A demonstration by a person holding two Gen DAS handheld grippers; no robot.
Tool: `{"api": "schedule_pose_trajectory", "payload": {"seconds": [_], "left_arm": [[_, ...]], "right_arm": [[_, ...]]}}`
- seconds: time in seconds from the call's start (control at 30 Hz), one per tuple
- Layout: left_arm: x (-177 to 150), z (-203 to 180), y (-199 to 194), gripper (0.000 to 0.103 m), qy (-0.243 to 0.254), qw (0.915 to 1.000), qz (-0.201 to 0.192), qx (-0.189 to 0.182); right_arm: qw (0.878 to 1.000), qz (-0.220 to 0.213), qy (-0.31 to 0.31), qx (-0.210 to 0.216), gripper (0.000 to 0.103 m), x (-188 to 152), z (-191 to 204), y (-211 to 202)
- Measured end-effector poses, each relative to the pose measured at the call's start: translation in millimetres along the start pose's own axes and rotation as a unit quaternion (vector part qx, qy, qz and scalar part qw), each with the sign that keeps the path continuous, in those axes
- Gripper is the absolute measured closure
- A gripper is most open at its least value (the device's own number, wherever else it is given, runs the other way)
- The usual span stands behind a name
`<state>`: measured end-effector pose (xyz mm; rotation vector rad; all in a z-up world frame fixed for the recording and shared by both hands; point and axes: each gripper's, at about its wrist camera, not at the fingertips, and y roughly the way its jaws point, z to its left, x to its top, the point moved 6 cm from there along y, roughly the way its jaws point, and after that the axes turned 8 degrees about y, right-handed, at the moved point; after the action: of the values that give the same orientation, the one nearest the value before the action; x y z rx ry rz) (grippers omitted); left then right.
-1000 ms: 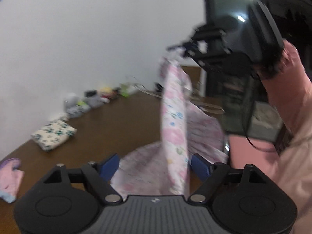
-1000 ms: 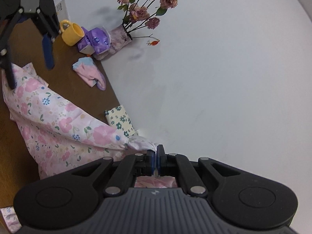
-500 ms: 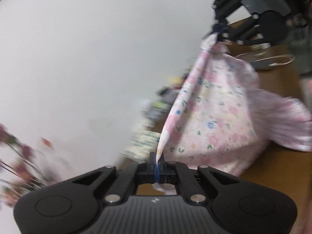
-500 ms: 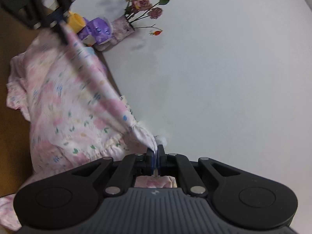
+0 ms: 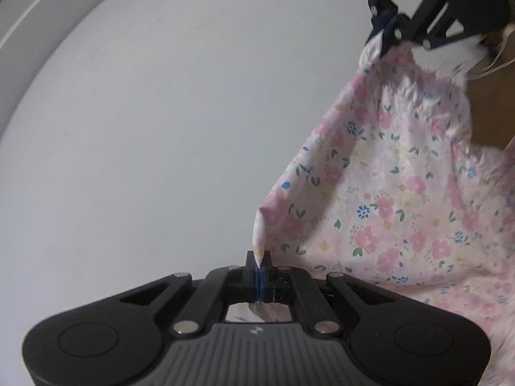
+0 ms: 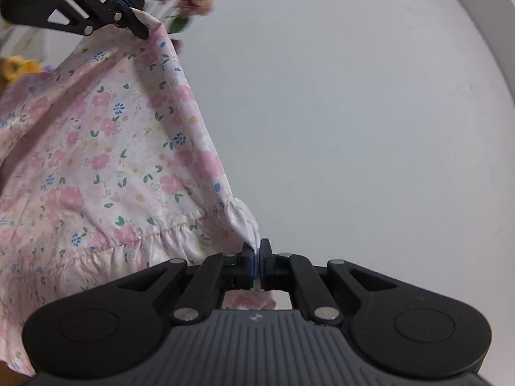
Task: Fold clothes
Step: 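Lift the dress high with both grippers and shake it out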
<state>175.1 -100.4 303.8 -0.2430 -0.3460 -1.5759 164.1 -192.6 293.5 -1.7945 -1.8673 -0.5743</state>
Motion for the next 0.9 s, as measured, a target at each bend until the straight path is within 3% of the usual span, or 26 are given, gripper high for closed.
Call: {"api": "schedule_pose_trajectory", "payload": {"seconds": [0.23,0.33,0.4,0.47,0.53,0.67,0.8,0.9], "left_arm": [[18,39,96,0.103,0.022,0.9954,0.009,0.093],[24,47,108,0.102,0.015,0.9923,-0.003,0.123],[21,37,103,0.102,0.024,0.9925,-0.021,0.118],[13,13,91,0.102,0.044,0.9935,-0.032,0.1],[1,-27,70,0.102,0.068,0.995,-0.047,0.056],[-28,-120,22,0.102,0.086,0.9936,-0.049,-0.053],[-33,-203,-41,0.102,0.082,0.9829,-0.052,-0.156],[-41,-248,-77,0.102,0.085,0.9716,-0.06,-0.213]], "right_arm": [[0.994,-0.003,0.002,-0.11,0.101,47,-37,104],[0.987,-0.024,-0.011,-0.16,0.101,55,-47,116],[0.984,-0.039,-0.028,-0.17,0.101,47,-42,113],[0.983,-0.044,-0.056,-0.168,0.101,28,-30,106],[0.983,-0.042,-0.097,-0.15,0.101,-3,-6,95],[0.98,-0.019,-0.184,-0.07,0.101,-84,64,62],[0.974,0.016,-0.227,0.017,0.101,-165,134,18],[0.969,0.04,-0.234,0.063,0.101,-201,170,-5]]}}
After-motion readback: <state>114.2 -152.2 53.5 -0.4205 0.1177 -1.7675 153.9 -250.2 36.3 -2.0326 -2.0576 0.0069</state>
